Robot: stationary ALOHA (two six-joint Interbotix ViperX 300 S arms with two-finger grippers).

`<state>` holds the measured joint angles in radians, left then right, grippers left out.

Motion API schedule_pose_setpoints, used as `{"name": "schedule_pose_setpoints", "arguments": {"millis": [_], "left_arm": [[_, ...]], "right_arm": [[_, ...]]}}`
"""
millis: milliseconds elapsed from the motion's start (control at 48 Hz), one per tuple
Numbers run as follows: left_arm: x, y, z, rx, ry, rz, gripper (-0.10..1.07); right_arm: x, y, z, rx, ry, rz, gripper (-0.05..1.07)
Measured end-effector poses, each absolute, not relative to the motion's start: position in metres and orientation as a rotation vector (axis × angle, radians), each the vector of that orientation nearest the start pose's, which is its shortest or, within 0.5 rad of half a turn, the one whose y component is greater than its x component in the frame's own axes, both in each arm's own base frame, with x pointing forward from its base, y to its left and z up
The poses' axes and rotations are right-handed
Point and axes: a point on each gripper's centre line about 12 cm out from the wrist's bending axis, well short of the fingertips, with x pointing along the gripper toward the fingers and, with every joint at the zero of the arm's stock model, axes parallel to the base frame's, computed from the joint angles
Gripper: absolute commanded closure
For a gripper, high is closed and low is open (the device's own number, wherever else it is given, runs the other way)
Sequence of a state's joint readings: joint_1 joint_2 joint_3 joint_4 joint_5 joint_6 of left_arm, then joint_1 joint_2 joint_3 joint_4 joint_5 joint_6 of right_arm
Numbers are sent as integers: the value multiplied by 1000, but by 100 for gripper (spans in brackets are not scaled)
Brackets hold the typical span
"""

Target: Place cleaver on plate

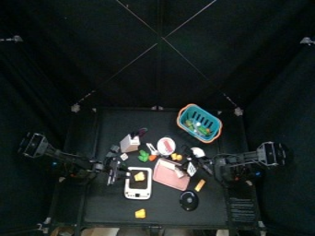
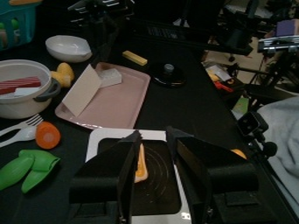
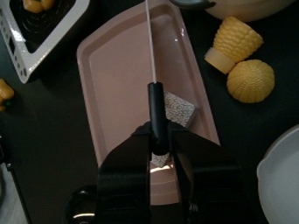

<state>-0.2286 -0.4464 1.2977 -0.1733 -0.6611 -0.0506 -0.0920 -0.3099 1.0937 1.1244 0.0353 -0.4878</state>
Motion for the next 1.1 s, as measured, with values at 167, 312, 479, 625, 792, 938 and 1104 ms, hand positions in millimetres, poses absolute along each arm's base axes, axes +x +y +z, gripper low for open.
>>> {"name": "schedule_pose_setpoints", "arguments": {"millis": [167, 312, 479, 625, 792, 938, 1104], "left_arm": [[234, -41, 175, -155, 206, -102, 25], [234, -41, 175, -157, 206, -102, 25], [234, -41, 175, -155, 206, -102, 25], [234, -42, 175, -154, 206, -103, 25], [234, -41, 175, -155, 206, -102, 25], [234, -41, 175, -155, 206, -102, 25], [234, -42, 175, -157, 206, -104, 25]], "right_arm": [[258, -20, 133, 649, 757, -311, 55], [257, -20, 133, 644, 760, -310, 55], [257, -20, 133, 646, 759, -311, 46], [257, -20, 132, 646, 761, -311, 35], [256, -20, 131, 643, 764, -311, 26], [256, -20, 131, 636, 763, -311, 24], [256, -20, 130, 634, 768, -312, 24]]}}
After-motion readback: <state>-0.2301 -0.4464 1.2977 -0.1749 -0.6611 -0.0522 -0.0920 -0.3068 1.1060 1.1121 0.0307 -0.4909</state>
